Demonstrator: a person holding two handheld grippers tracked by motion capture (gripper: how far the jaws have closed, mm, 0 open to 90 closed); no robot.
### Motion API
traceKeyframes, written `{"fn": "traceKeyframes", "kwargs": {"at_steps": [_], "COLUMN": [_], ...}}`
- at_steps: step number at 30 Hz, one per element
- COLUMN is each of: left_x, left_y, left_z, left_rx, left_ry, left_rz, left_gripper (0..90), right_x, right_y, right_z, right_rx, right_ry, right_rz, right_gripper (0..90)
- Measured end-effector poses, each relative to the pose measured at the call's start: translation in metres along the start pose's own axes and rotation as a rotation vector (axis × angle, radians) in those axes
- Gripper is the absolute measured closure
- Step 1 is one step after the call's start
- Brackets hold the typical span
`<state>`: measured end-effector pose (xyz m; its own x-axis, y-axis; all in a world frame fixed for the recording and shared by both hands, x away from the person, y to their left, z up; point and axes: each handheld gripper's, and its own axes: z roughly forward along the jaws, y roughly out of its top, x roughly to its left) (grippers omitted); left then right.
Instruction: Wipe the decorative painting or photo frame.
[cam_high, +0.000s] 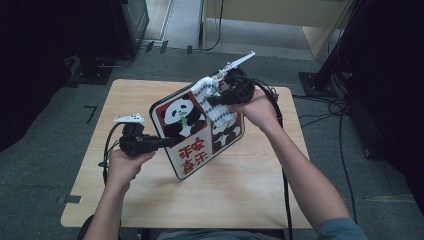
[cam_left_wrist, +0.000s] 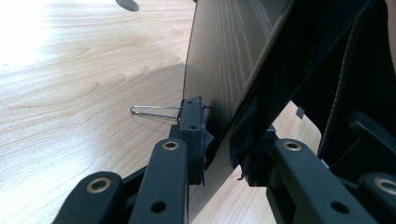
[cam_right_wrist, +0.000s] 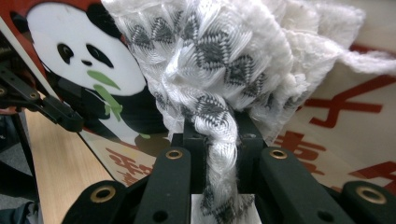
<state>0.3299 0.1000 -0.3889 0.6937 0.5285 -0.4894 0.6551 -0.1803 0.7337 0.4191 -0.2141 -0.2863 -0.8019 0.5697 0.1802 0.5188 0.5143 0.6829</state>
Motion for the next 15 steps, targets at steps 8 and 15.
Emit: {"fn": "traceKeyframes", "kwargs": {"at_steps": [8, 15], "left_x": [0.000, 0.000], "left_y": [0.000, 0.000], "left_z": [0.000, 0.000], "left_rx": [0.001, 0.001], "left_ry": [-0.001, -0.002], "left_rz": [0.001, 0.001], "left_gripper": [75.1, 75.1], "right_x": [-0.002, -0.003], "right_y": [-0.011, -0.020], "right_z": [0.006, 0.012], "right_rx": [0.001, 0.012], "right_ry": [0.007, 0.014], "right_rz": [-0.002, 0.004], "right_gripper": [80.6, 80.6]}}
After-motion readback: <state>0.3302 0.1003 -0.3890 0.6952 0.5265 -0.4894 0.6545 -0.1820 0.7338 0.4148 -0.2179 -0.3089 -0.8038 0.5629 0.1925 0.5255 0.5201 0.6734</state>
